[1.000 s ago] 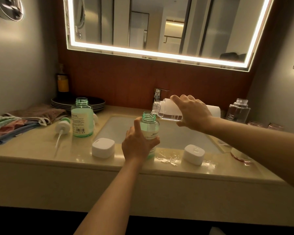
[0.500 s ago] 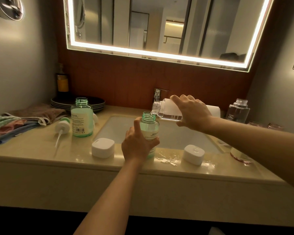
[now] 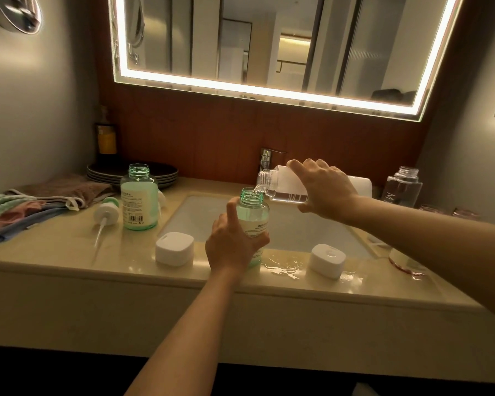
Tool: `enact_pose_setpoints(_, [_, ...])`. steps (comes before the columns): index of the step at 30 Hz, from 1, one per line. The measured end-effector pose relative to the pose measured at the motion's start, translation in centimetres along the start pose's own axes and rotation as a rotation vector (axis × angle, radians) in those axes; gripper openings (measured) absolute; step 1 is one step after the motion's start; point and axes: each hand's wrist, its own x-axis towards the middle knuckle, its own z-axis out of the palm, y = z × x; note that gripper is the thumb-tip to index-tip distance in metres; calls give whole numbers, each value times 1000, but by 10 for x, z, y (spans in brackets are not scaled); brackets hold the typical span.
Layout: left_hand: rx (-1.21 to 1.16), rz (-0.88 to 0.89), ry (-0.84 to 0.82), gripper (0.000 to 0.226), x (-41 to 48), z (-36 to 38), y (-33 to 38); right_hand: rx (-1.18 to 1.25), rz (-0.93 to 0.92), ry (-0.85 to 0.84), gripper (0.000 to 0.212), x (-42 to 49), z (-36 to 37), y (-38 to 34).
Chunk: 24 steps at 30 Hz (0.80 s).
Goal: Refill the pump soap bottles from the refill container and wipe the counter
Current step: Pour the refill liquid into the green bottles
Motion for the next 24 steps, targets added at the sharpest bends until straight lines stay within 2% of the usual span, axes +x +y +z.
enact_pose_setpoints(24, [7, 6, 3, 88, -1, 1, -2, -16, -14, 0, 74, 1, 0, 0])
